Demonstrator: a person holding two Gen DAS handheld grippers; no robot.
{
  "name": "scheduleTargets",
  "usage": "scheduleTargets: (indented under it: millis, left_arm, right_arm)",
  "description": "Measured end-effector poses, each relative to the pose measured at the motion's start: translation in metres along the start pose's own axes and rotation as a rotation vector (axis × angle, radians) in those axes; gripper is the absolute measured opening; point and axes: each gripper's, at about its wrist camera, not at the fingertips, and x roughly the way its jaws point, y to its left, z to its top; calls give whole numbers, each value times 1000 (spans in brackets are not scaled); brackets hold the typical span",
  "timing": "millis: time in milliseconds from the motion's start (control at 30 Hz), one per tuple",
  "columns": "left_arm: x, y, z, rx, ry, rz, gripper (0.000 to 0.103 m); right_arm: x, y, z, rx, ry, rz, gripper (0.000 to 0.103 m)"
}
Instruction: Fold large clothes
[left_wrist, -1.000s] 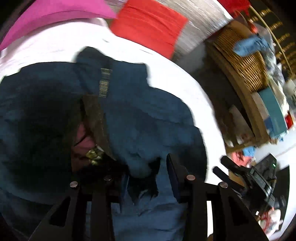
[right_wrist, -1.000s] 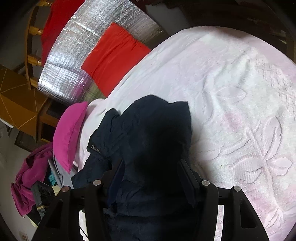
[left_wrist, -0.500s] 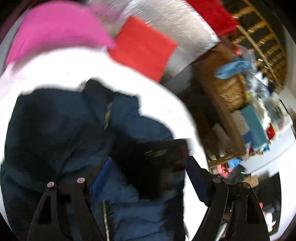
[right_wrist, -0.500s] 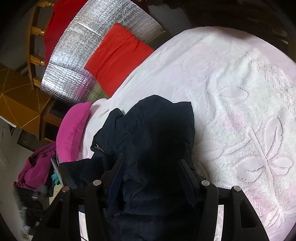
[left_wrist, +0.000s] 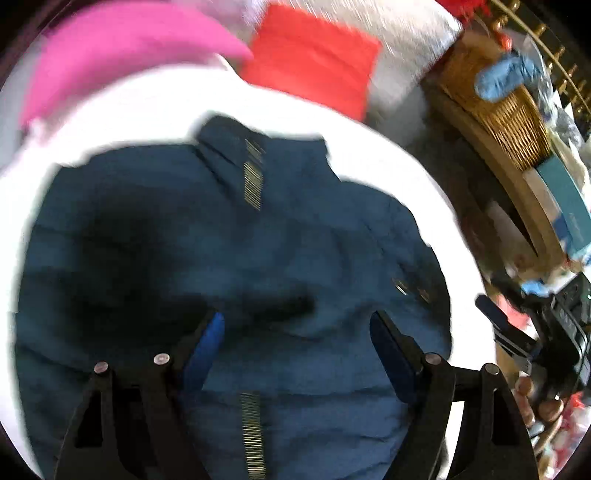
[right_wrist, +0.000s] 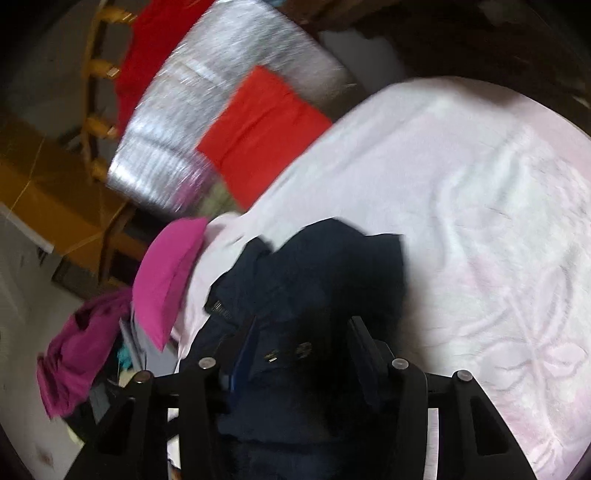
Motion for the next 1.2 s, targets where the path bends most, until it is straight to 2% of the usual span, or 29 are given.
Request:
scheduleTargets:
  millis: [67,167,267,333,400,433,467,633,800,900,1000,1067,1100,1200]
  left_arm:
    - [-23,26,5,-13,-64,138,81]
    - [-40,69,7,-65,-110,332,81]
    - [-33,107,1,-116,-85,487,81]
    - [-25,124,-4,-142,-45,500,81]
    - [-6,132,-9,-162,-2,488,82]
    - [-5,140,-15,-165,16,480,83]
    - [0,144,-16,-168,30,475,84]
    - [-3,157,-12,-184,21,409,84]
    - [-16,156,-7,-132,-67,427,84]
    - [-25,150,-1,-112,-136,438,84]
    - [-13,146,4,-104,-125,425,84]
    - [-2,147,5,-94,-106,464,84]
    - [6,145,4,-88,-85,484,84]
    - [13,148,1,-96,-60,469,85]
  right_arm:
    - [13,20,-10,-79,45,16,53]
    - [30,40,-25,-158,101,13,51]
    - [51,50,-39,-201,162,-29,51]
    - [67,50,-47,-207,222,-65,51]
    - [90,44,-56,-218,319,-145,51]
    - [97,42,-60,-224,337,-166,47]
    - [99,41,-62,-236,337,-181,44]
    - [95,45,-62,-258,350,-188,44]
    - [80,65,-57,-253,255,-76,45]
    - [85,88,-63,-319,199,-63,45]
    - [106,107,-75,-390,203,-82,43]
    - [126,113,-84,-425,214,-124,42]
    - [131,112,-86,-432,215,-140,42]
    - [146,103,-88,-414,243,-187,43]
